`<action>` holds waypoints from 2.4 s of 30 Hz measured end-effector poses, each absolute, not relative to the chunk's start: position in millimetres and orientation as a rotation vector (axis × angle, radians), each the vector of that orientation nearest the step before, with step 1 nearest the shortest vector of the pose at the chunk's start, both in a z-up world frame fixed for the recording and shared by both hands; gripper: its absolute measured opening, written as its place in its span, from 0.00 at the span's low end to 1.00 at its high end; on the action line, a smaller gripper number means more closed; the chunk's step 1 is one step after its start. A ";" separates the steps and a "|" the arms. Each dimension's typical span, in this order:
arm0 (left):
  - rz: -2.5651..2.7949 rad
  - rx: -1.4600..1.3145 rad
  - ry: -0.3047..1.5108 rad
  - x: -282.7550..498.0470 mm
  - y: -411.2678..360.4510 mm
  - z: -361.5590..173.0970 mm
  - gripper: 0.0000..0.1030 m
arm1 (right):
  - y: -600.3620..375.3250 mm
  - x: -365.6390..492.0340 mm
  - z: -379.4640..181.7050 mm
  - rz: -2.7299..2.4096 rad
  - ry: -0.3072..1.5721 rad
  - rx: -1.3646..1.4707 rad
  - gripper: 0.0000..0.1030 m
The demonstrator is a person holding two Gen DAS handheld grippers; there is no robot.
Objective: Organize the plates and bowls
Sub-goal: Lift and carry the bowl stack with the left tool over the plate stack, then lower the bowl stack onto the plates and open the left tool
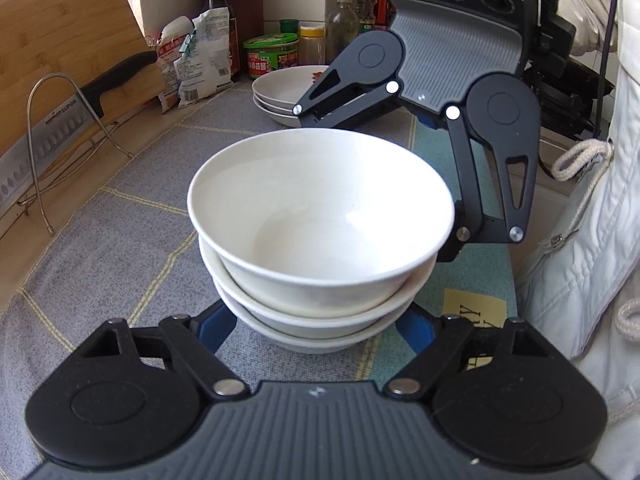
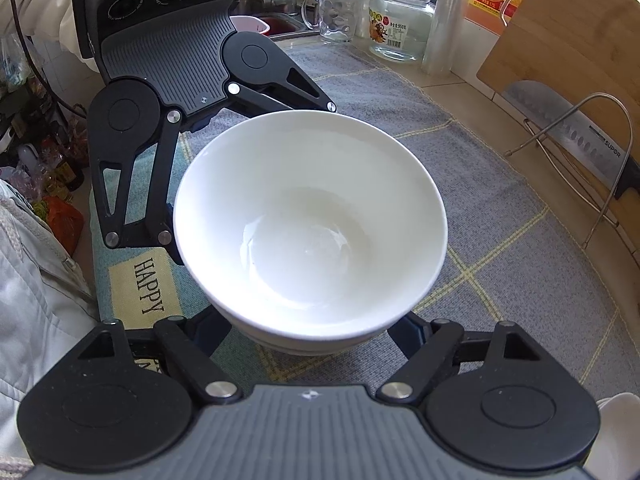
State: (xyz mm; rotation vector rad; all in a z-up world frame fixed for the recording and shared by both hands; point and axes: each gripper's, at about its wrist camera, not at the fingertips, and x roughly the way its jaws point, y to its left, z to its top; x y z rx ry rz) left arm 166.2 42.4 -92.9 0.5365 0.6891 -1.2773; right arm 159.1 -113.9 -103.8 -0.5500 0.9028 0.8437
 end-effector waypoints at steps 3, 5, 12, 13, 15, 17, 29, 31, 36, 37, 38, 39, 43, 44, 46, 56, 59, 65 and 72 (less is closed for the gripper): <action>-1.274 0.541 0.685 165.9 37.4 -87.5 0.83 | -119.8 159.0 -97.7 0.846 0.899 -0.548 0.85; -1.273 0.545 0.688 165.3 31.1 -84.1 0.83 | -124.4 158.5 -93.5 0.847 0.900 -0.552 0.85; -1.282 0.545 0.685 163.9 1.6 -73.2 0.83 | -151.8 155.1 -77.3 0.842 0.910 -0.544 0.85; -1.283 0.546 0.685 163.9 -5.0 -71.7 0.83 | -156.5 154.3 -75.1 0.839 0.910 -0.547 0.85; -1.287 0.550 0.681 163.4 -17.7 -68.8 0.83 | -167.9 151.6 -70.2 0.831 0.907 -0.552 0.85; -1.292 0.553 0.676 162.4 -31.0 -66.0 0.83 | -179.3 149.1 -65.8 0.824 0.906 -0.552 0.85; -1.355 0.557 0.635 169.6 -117.0 -54.1 0.83 | -258.7 145.9 -42.0 0.756 0.893 -0.564 0.85; -1.365 0.569 0.620 173.0 -130.9 -53.8 0.83 | -273.3 149.1 -40.0 0.739 0.894 -0.559 0.85; -1.384 0.597 0.586 181.5 -162.2 -54.3 0.83 | -306.4 156.7 -39.3 0.703 0.889 -0.548 0.85; -1.387 0.603 0.580 183.8 -169.4 -54.6 0.83 | -312.6 158.7 -39.7 0.694 0.887 -0.548 0.85; -1.391 0.605 0.577 185.8 -174.9 -55.4 0.83 | -316.8 160.4 -40.0 0.689 0.886 -0.548 0.85; -1.394 0.607 0.576 188.2 -180.5 -56.5 0.83 | -322.3 162.2 -40.7 0.682 0.886 -0.547 0.85; -1.400 0.627 0.568 194.8 -200.0 -63.0 0.83 | -341.9 171.9 -44.8 0.663 0.892 -0.546 0.85; -1.400 0.628 0.572 196.5 -204.1 -65.2 0.83 | -344.8 173.7 -46.4 0.661 0.894 -0.544 0.85; -1.403 0.633 0.578 201.6 -210.2 -71.9 0.83 | -352.1 178.1 -51.1 0.657 0.903 -0.545 0.85; -1.396 0.631 0.600 215.4 -226.6 -91.9 0.83 | -368.3 192.7 -64.9 0.655 0.930 -0.548 0.85; -1.395 0.628 0.611 218.3 -229.2 -94.3 0.83 | -369.0 195.0 -67.2 0.658 0.938 -0.547 0.85; -1.398 0.619 0.629 222.1 -231.0 -97.2 0.83 | -370.9 200.6 -71.2 0.669 0.959 -0.539 0.85; -1.400 0.616 0.631 224.3 -231.9 -96.6 0.83 | -373.1 202.9 -71.4 0.670 0.964 -0.529 0.85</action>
